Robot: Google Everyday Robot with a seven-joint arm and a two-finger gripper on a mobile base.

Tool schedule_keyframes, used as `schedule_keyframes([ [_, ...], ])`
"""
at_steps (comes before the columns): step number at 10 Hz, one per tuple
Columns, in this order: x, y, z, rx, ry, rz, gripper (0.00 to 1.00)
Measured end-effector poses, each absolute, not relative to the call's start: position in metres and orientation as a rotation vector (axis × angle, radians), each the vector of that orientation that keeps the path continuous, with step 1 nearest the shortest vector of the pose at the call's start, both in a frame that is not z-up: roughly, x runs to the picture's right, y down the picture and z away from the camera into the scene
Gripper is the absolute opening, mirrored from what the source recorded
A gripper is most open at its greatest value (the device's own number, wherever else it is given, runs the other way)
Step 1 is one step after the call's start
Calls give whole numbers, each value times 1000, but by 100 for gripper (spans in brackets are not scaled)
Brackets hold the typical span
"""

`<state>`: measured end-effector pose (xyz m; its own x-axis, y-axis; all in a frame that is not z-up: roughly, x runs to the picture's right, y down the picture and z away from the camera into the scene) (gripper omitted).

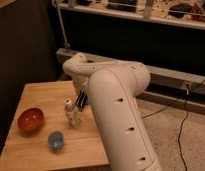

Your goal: Place the eraser on the white sponge

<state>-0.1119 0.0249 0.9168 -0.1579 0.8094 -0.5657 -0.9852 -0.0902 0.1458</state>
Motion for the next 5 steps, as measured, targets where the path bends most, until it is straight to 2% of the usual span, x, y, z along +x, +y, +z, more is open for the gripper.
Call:
schedule_keyframes([
  [1,-113,25,918,-398,583,1645,75],
  [2,-114,24,918,-398,583,1643,79],
  [5,-119,22,917,-407,582,1641,80],
])
